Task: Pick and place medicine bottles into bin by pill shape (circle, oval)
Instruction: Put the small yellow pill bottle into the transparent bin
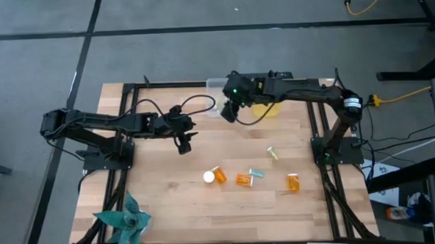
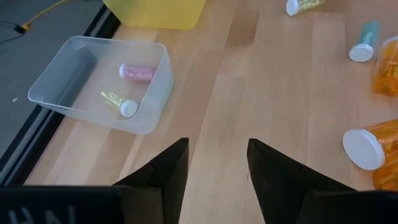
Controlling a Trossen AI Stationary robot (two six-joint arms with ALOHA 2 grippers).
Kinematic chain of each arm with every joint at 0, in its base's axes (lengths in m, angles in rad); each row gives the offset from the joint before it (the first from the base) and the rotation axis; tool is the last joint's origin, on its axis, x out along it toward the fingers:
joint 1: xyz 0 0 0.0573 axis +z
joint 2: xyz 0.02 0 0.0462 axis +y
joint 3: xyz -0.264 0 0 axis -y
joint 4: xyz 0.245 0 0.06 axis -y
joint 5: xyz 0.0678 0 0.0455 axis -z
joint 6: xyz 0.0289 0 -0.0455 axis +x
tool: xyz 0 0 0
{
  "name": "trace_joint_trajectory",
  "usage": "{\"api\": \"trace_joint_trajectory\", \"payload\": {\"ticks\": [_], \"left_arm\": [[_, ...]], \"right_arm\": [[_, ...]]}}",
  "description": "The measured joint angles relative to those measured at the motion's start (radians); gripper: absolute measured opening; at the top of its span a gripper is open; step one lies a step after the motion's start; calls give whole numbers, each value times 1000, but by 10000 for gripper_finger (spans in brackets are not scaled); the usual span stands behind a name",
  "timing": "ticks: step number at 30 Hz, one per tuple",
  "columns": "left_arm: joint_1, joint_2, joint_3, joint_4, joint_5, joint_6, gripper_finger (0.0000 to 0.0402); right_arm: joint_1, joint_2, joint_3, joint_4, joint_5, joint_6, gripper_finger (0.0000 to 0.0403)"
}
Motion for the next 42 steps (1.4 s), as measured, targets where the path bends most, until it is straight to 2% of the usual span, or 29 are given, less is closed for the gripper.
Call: {"api": "trace_joint_trajectory", "payload": {"ticks": [10, 15, 20, 26, 32, 37, 42], "left_arm": [[0, 0, 0, -1, -7, 0, 157], [0, 0, 0, 0, -15, 0, 157], [0, 0, 0, -1, -25, 0, 157], [0, 0, 0, -3, -25, 0, 157], [0, 0, 0, -2, -26, 0, 157], [0, 0, 0, -2, -26, 0, 157], [0, 0, 0, 0, -26, 0, 157]], "right_arm": [[83, -10, -1, -551, 146, 160, 174], [122, -10, -11, -750, 167, 301, 174], [178, -15, -11, -870, 199, 378, 174], [254, -91, -66, -853, 151, 404, 174], [347, -249, -259, -793, 85, 544, 174], [423, -389, -469, -606, 52, 683, 174], [466, -457, -638, -390, 30, 844, 174]]}}
